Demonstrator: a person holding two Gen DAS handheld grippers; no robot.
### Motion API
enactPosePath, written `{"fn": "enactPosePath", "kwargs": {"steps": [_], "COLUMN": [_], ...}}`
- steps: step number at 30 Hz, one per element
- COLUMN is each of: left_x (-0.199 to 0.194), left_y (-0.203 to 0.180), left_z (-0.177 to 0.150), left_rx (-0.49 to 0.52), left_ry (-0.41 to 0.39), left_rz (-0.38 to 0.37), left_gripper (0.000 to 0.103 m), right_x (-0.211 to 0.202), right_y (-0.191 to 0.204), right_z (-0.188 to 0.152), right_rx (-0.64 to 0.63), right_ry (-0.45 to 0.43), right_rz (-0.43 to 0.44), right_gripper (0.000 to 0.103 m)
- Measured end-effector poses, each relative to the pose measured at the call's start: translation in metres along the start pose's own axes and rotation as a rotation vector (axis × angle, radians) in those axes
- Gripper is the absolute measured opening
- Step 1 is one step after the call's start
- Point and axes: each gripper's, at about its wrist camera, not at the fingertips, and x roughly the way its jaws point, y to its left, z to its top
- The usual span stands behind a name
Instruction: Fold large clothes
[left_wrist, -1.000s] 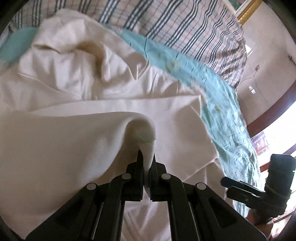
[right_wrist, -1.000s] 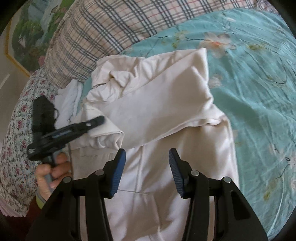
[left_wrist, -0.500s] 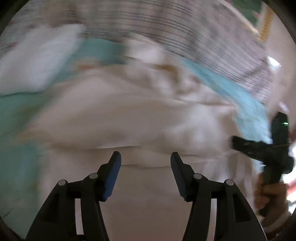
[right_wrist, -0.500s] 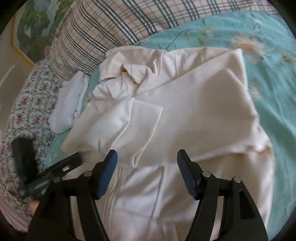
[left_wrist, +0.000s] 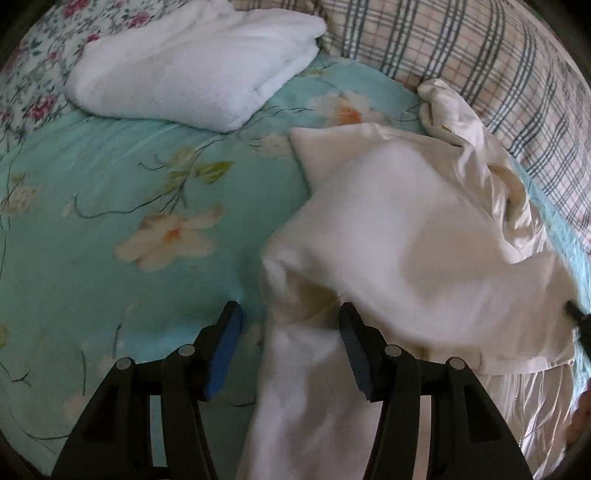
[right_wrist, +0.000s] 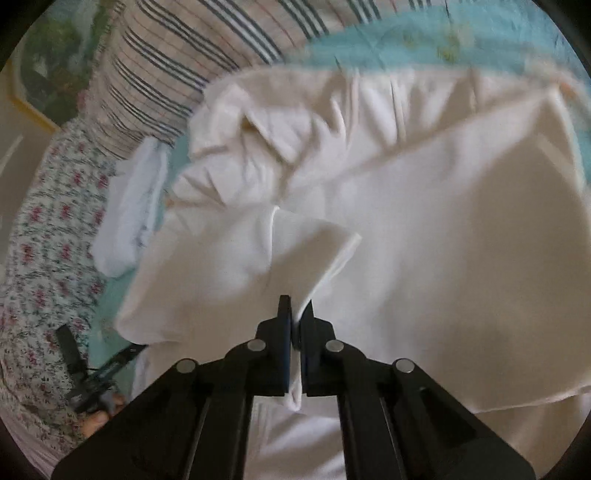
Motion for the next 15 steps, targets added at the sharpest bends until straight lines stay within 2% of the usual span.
{"fn": "enactPosePath", "kwargs": {"steps": [3, 5, 8, 9, 15], "left_x": [0.004, 0.004, -0.001, -0.002, -0.003], "left_y": [-0.011, -0.021, -0.025, -0.023, 0.015], "left_z": [-0.005, -0.009, -0.015, -0.014, -0.01], "left_rx": [0.04, 0.079, 0.1, 0.094, -0.067], "left_ry": [0.0, -0.005, -0.006, -0.011, 0.002], "left_rz": [0.027, 0.055, 0.052, 0.055, -0.043], "left_gripper": [0.052, 0.052, 0.039, 0.03, 0.028], "right_x": [-0.042, -0.053, -0.049, -0.049, -0.036], "right_y": [-0.013, -0.029, -0.049, -0.053, -0.07], "right_z": [0.011, 0.015, 0.013, 0.012, 0.002], "right_rx": [0.021, 0.029, 0.059, 0.066, 0.12], "right_ry": [-0.091, -0.095, -0.062, -0.061, -0.033], "right_rz": [-0.029, -0.084, -0.145, -0.157, -0.163], "right_gripper": [0.004, 0.004, 0.004, 0.004, 0.004]}}
